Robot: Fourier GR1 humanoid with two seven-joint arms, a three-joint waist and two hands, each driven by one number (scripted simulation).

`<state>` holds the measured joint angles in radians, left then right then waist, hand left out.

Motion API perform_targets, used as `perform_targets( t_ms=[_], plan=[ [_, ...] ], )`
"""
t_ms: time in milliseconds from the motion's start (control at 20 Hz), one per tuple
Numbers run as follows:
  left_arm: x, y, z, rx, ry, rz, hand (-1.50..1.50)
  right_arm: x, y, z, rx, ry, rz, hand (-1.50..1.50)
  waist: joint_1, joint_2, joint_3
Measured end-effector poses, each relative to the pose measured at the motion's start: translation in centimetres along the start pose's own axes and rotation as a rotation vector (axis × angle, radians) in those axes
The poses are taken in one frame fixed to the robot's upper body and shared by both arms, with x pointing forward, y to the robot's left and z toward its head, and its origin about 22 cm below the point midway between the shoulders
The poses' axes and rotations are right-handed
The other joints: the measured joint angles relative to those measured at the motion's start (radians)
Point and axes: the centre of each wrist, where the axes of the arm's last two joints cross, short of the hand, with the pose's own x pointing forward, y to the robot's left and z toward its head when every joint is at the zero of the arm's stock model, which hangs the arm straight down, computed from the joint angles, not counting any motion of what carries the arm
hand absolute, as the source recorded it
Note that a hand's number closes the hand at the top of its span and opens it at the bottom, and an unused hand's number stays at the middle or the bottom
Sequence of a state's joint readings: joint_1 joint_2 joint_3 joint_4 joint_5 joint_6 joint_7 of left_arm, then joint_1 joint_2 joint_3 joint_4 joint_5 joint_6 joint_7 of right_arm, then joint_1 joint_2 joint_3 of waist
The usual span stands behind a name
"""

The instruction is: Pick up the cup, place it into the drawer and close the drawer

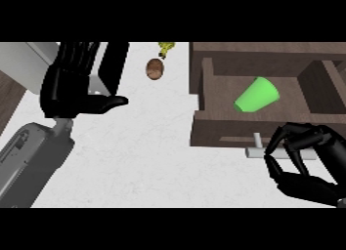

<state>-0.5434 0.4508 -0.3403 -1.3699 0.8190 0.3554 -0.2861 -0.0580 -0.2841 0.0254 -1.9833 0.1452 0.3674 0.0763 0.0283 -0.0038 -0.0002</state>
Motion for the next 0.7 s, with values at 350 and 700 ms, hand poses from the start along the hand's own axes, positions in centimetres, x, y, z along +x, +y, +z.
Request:
perform_targets(
  t_ms=[350,700],
  plan=[
    [0.0,4.4,3.2,0.003,0.009,0.002,-1.50,-1.6,2.4,-2.2,0.114,0.029,0.299,1.50,0.001,0.004,0.000],
    [-0.2,7.9,6.6,0.023,0.005,0.000,-1.50,-6.2,5.3,-4.3,0.155,0.066,0.407,-1.50,-0.011,0.005,0.000]
  ],
)
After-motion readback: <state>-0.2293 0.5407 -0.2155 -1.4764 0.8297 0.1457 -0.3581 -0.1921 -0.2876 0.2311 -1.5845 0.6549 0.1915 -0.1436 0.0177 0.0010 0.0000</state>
